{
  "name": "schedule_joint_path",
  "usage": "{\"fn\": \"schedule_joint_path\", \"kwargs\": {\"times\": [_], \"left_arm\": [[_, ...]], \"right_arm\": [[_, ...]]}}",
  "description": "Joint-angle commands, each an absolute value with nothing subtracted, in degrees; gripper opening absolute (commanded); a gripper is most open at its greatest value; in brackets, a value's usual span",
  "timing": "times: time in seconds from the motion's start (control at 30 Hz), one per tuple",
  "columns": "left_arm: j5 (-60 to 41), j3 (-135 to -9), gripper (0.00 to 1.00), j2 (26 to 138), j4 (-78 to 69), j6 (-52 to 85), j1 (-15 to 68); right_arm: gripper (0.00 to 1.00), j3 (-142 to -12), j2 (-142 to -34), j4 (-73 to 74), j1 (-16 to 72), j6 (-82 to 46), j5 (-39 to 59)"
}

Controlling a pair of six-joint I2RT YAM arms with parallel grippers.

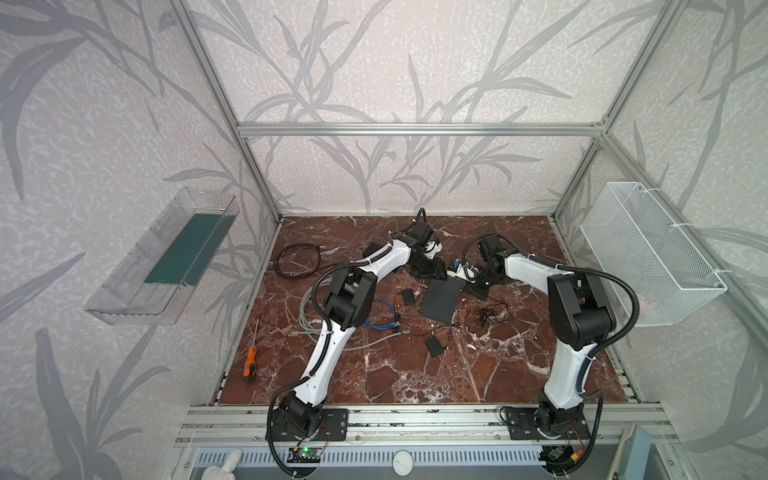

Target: Insert the plug into the switch port

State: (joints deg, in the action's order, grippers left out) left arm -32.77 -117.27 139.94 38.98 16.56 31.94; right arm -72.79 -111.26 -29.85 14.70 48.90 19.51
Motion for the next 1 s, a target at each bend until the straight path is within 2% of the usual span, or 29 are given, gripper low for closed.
{"fn": "schedule_joint_path", "kwargs": {"times": [0.0, 0.4, 0.97], "left_arm": [[-35.0, -117.5, 0.6, 141.0, 41.5, 14.4, 32.4], [-37.3, -120.2, 0.6, 143.9, 47.8, 9.1, 32.6], [-38.7, -124.8, 0.58, 147.7, 47.7, 9.1, 33.0]], "right_arm": [[0.02, -73.5, -111.0, -26.5, 15.0, 48.2, 18.5], [0.03, -70.1, -107.1, -12.5, 15.1, 46.9, 25.1], [0.03, -76.8, -113.3, -19.6, 15.0, 53.6, 27.4]]}}
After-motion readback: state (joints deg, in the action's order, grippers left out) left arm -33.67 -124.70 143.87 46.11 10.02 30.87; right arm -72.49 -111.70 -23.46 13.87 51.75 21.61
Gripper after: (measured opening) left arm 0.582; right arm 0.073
